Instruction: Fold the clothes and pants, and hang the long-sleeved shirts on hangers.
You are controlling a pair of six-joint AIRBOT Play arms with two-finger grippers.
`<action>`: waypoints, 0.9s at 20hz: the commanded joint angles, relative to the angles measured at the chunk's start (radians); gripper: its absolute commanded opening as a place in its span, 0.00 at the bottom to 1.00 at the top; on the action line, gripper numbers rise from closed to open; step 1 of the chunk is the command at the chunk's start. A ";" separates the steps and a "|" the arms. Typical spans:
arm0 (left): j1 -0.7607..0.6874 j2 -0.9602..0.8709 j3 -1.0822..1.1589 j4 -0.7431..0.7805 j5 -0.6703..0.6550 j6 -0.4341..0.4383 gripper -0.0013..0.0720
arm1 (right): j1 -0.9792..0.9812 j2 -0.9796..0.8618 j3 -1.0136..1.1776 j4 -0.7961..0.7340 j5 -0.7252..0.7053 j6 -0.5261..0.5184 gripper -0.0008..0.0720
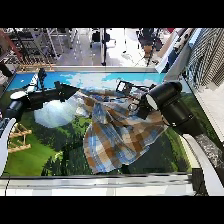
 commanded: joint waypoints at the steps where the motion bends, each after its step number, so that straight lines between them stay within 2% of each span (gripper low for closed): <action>1: -0.024 0.028 0.001 0.013 -0.079 0.034 0.04 | -0.019 -0.007 -0.027 -0.007 -0.053 0.397 0.05; 2: -0.048 0.040 0.001 0.056 -0.079 0.035 0.04 | -0.019 -0.007 -0.013 0.011 -0.069 0.490 0.05; 3: -0.079 0.048 0.001 0.109 -0.085 0.042 0.07 | -0.019 -0.007 0.010 0.048 -0.068 0.526 0.05; 5: -0.163 0.056 0.001 0.179 -0.152 0.040 0.67 | -0.019 -0.007 0.081 0.171 -0.029 0.543 0.05; 7: -0.246 0.057 0.001 0.176 -0.218 0.040 0.70 | -0.019 -0.007 0.171 0.266 -0.012 0.576 0.05; 9: -0.306 0.066 0.001 0.176 -0.224 0.039 0.67 | -0.019 -0.007 0.267 0.279 -0.017 0.634 0.05; 11: -0.331 0.093 0.001 0.176 -0.224 0.021 0.65 | -0.019 -0.007 0.351 0.229 -0.041 0.725 0.05; 13: -0.331 0.151 0.001 0.177 -0.239 -0.002 0.64 | -0.031 -0.006 0.409 0.168 -0.088 0.751 0.05; 14: -0.325 0.187 0.001 0.177 -0.253 -0.002 0.57 | -0.054 -0.006 0.423 0.159 -0.112 0.767 0.05; 15: -0.319 0.231 0.001 0.186 -0.261 -0.002 0.56 | -0.087 -0.003 0.425 0.136 -0.129 0.809 0.05; 18: -0.308 0.373 0.001 0.309 -0.256 -0.002 0.56 | -0.228 0.005 0.425 0.012 -0.118 0.952 0.05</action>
